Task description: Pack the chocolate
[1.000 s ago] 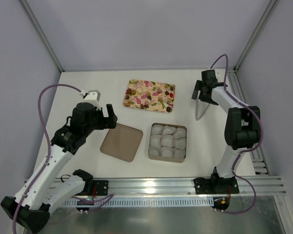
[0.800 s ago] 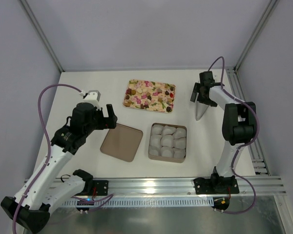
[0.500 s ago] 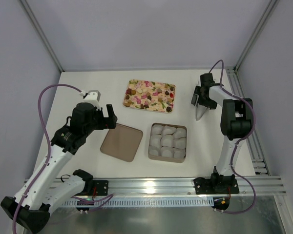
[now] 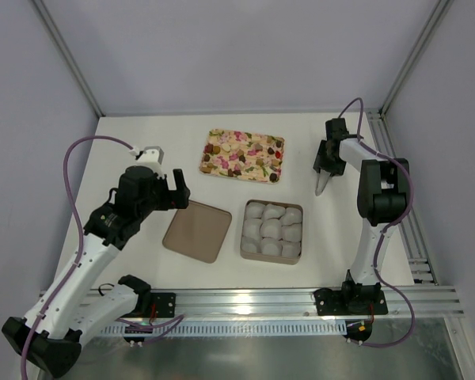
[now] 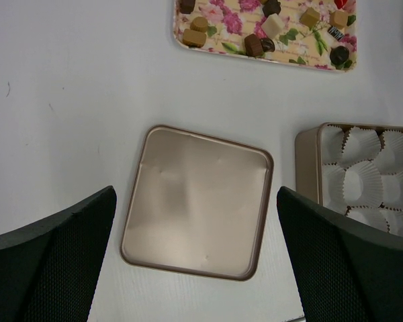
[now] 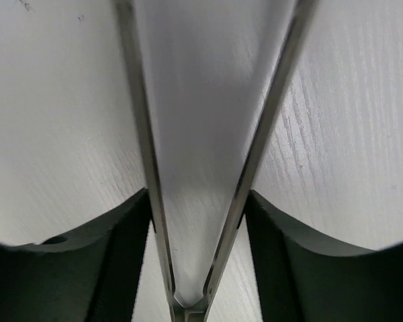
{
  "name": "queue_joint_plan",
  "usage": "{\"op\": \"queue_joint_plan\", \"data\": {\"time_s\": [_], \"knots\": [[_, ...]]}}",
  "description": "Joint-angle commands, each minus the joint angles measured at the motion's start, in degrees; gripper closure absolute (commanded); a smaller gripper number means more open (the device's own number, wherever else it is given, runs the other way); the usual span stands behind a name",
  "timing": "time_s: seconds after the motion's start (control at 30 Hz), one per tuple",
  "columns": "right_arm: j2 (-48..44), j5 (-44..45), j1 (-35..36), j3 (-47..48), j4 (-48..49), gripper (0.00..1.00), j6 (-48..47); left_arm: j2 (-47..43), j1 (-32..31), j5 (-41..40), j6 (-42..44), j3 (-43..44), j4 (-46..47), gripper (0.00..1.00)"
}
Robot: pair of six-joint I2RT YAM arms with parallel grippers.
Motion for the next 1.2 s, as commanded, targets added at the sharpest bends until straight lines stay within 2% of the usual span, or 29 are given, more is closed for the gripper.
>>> {"op": "queue_joint_plan", "data": {"time_s": [0.0,0.1,0.37,0.67,0.93,1.17], "knots": [[0.1,-1.5,-0.3,1.9,-0.7,0.45,-0.6,0.2,0.1,-1.0,0.4,1.5,1.0,0.00],[-3.0,-1.5,-0.3,2.3,-1.8,0.51,-0.6,0.3,0.2,-1.2,0.4,1.5,1.0,0.00],[-14.7,-2.8,0.9,2.4,-4.9,0.51,-1.2,0.0,0.2,-1.4,0.4,1.5,0.9,0.00],[-23.8,-4.7,3.8,-0.5,-7.7,0.54,-0.9,-0.6,0.2,-1.4,0.3,1.5,0.8,0.00],[-29.2,-6.0,11.3,-0.3,-10.8,0.56,-0.9,-0.7,0.2,-1.6,0.4,1.7,0.8,0.00],[-28.0,-6.5,18.9,1.0,-11.3,0.63,-0.2,-1.1,0.1,-1.6,0.4,1.6,0.8,0.00]]}}
